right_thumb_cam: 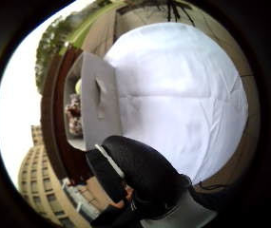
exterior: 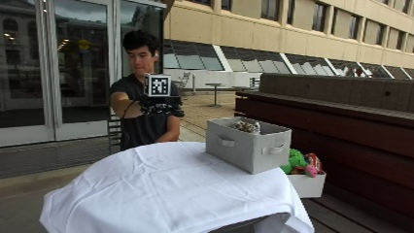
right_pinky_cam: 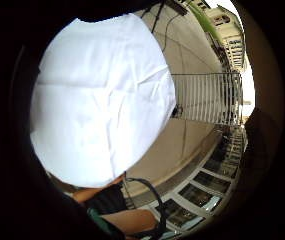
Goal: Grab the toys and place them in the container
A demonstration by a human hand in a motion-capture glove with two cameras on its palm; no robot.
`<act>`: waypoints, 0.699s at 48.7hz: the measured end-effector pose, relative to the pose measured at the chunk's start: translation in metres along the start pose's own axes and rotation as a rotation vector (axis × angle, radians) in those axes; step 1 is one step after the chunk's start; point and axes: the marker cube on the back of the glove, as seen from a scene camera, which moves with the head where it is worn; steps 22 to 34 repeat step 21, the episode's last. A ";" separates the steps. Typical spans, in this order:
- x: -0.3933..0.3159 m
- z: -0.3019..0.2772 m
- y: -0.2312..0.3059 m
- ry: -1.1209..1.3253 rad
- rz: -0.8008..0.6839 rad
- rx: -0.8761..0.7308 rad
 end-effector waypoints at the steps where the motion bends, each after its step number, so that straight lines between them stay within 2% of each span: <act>1: 0.001 0.001 0.000 -0.001 0.001 0.003; 7: 0.004 0.003 0.006 -0.015 0.051 -0.017; 12: 0.009 0.005 0.009 -0.019 0.036 0.013; 16: 0.012 0.006 0.003 -0.016 0.096 0.045; 21: 0.018 0.007 0.002 -0.005 0.008 0.048; 34: 0.018 0.007 0.002 -0.005 0.008 0.048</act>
